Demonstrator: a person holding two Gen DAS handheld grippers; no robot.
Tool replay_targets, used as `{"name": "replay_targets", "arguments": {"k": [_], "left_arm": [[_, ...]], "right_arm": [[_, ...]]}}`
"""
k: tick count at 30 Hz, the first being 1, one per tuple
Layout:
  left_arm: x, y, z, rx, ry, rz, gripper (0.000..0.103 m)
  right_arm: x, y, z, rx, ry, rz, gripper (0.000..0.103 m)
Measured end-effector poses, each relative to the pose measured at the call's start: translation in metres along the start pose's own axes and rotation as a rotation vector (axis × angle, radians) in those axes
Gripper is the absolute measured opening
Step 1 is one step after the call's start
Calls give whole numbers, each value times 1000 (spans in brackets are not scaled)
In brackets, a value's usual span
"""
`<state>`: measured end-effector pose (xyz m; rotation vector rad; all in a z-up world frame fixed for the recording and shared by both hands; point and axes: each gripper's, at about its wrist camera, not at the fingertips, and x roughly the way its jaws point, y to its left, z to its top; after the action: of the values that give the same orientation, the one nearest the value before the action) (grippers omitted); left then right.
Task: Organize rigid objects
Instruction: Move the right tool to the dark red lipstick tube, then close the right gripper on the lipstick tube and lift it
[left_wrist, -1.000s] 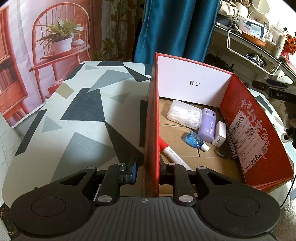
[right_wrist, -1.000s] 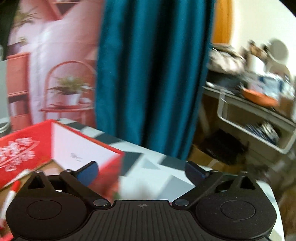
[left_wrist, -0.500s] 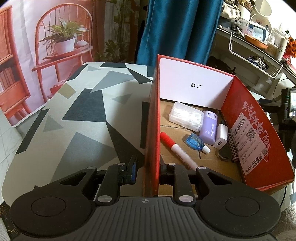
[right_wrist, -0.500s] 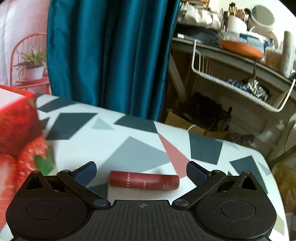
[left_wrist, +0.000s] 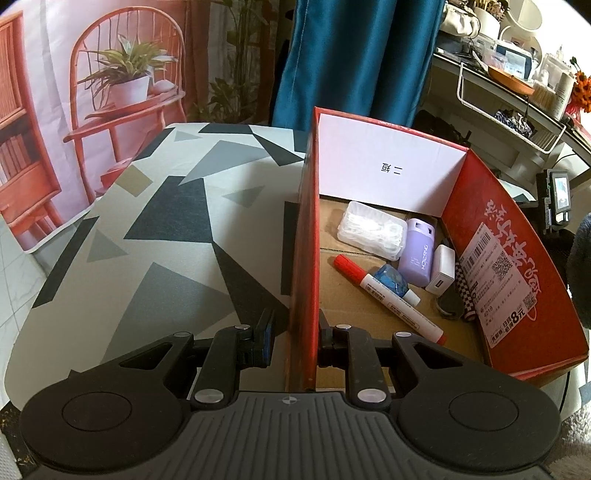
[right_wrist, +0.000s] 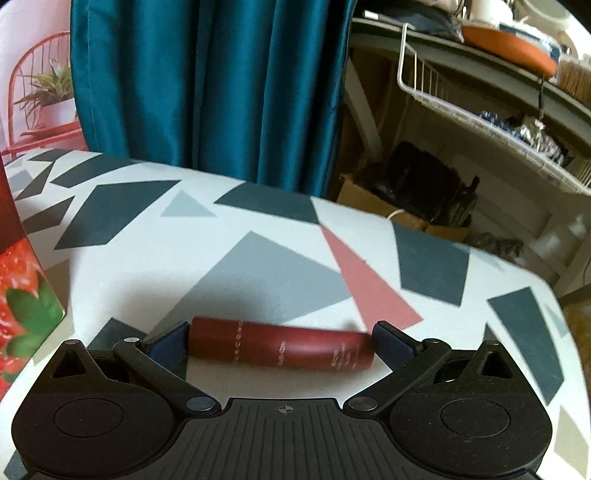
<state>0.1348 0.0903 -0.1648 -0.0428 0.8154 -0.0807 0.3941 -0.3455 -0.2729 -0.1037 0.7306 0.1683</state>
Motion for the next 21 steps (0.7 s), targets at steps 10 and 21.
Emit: {"name": "replay_targets", "arguments": {"k": [10,21], "left_arm": [[0,0,0,2,1,0,23],[0,-1,1,34,17,-2,23]], "right_arm": [[-14,8,-7,-22,12,38,99],[-80,29,-13,-43,-79,100,99]]}}
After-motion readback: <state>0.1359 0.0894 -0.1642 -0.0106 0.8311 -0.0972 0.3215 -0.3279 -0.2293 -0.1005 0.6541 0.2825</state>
